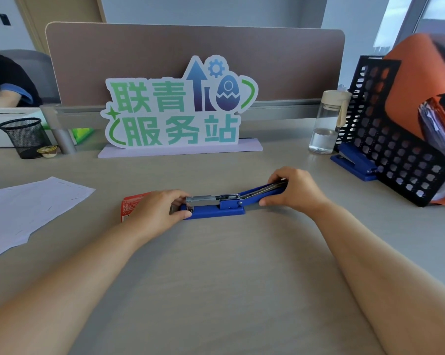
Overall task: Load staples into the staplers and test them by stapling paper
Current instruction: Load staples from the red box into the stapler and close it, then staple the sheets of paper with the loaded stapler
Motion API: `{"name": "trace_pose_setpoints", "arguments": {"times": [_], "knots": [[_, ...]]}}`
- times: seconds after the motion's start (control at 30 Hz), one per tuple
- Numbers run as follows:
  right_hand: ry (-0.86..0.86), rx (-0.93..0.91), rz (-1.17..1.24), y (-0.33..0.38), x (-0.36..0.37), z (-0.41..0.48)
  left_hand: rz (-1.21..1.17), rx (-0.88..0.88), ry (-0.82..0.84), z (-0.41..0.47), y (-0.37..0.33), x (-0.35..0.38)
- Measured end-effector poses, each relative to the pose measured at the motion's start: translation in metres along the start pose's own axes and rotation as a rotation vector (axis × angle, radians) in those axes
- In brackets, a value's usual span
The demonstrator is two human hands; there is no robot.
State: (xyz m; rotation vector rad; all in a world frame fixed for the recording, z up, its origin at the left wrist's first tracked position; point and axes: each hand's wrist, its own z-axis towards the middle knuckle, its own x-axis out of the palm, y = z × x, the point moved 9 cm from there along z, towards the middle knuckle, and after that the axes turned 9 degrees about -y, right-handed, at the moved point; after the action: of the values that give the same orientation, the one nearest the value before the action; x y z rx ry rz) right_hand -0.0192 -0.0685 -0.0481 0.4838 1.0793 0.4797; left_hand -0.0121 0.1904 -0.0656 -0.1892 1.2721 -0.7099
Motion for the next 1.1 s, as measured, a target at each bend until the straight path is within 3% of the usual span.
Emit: {"name": "trace_pose_setpoints", "arguments": {"times": [0.17, 0.27, 0.4, 0.6, 0.83, 1.1], "knots": [[-0.190, -0.006, 0.382, 0.024, -0.017, 0.000, -0.034, -0.027, -0.024, -0.001, 0.002, -0.003], [-0.144, -0.056, 0.461, 0.054, -0.005, -0.002, -0.047, -0.043, -0.031, -0.001, 0.002, -0.005], [0.076, -0.120, 0.376, 0.083, 0.037, -0.004, -0.067, -0.067, -0.044, -0.003, 0.003, -0.004], [0.418, -0.306, -0.029, 0.113, 0.088, -0.011, 0.206, -0.019, -0.018, -0.002, 0.003, -0.010], [0.492, -0.113, -0.150, 0.122, 0.116, -0.004, 0.195, -0.109, 0.056, -0.008, 0.034, -0.033], [0.492, -0.141, -0.213, 0.138, 0.129, -0.024, 0.286, -0.222, 0.060, -0.055, 0.087, -0.066]]}}
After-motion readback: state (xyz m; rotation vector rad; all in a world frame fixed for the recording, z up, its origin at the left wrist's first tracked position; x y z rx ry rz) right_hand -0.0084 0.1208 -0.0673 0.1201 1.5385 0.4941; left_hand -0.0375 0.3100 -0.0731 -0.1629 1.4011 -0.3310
